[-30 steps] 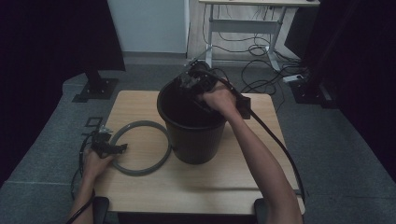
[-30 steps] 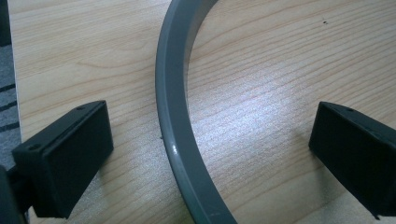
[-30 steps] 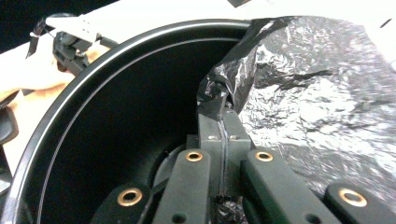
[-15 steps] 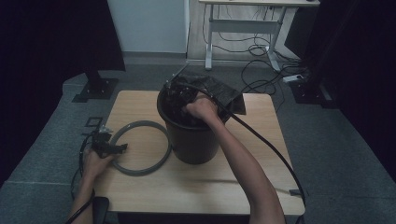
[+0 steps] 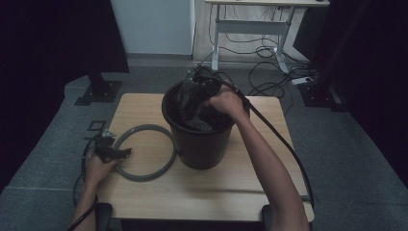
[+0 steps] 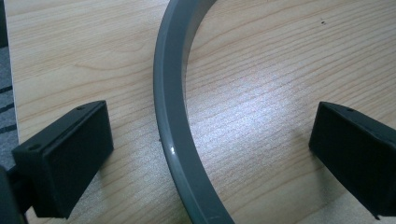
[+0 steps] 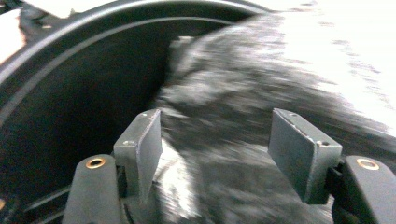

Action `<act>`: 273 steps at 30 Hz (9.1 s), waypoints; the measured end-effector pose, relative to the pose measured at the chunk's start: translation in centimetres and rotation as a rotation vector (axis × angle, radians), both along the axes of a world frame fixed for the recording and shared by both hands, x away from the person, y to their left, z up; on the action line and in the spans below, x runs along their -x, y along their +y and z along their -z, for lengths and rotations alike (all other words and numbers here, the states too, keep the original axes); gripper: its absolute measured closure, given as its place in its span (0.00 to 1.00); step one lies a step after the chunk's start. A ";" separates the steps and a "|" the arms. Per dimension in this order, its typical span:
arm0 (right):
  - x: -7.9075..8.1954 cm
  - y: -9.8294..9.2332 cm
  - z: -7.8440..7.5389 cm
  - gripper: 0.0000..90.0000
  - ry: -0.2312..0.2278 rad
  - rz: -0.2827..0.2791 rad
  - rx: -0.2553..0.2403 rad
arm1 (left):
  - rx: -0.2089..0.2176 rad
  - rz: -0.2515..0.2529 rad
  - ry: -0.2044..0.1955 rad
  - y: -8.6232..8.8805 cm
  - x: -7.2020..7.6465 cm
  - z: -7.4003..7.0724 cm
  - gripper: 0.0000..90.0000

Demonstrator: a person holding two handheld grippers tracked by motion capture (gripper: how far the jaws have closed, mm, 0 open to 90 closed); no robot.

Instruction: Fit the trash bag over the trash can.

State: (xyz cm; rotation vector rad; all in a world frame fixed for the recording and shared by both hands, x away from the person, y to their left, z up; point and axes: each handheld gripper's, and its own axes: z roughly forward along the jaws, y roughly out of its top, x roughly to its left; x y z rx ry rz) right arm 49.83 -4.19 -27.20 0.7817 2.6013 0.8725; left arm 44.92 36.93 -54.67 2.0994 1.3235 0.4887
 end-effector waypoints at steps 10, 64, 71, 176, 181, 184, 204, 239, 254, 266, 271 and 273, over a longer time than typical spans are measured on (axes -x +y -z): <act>-1.7 -4.6 -1.4 0.32 -0.074 0.136 0.019 | 0.000 0.000 0.000 0.0 0.0 0.0 0.00; 1.9 -3.9 0.3 0.35 0.050 0.032 -0.026 | 0.001 0.000 -0.001 -0.2 0.0 0.0 0.00; 1.8 -5.8 -3.8 0.32 -0.021 0.069 -0.111 | 0.001 0.000 -0.002 -0.2 0.0 0.0 0.00; 2.6 -12.4 0.5 0.67 -0.024 0.154 -0.010 | -0.012 0.017 0.026 -0.4 0.0 -0.2 0.00; 5.6 -12.3 0.6 0.59 -0.043 0.167 -0.045 | -0.019 0.021 0.051 -0.3 0.1 -0.5 0.02; 7.1 -11.8 0.6 0.54 -0.065 0.163 -0.042 | -0.006 0.025 0.070 -0.1 0.2 -0.8 0.03; 4.6 -11.5 0.3 0.29 -0.056 0.046 -0.178 | 0.030 0.239 0.091 -1.9 1.1 -8.2 0.00; 10.0 -6.3 -0.1 0.42 0.013 -0.284 -0.184 | -0.041 0.719 -0.139 -16.3 4.9 -27.3 0.14; 9.4 -5.6 -0.1 0.97 0.065 -0.333 -0.172 | -0.046 0.805 -0.151 -20.9 4.6 -28.1 0.15; 7.0 -5.4 0.2 0.73 0.037 -0.215 -0.168 | -0.054 0.764 -0.133 -21.6 3.0 -27.1 0.18; 8.3 -5.7 -1.1 0.62 0.027 -0.238 -0.198 | -0.046 0.744 -0.115 -21.4 2.3 -26.9 0.18; 8.6 -5.6 -1.2 0.61 0.033 -0.256 -0.205 | -0.045 0.742 -0.114 -21.5 2.3 -26.9 0.18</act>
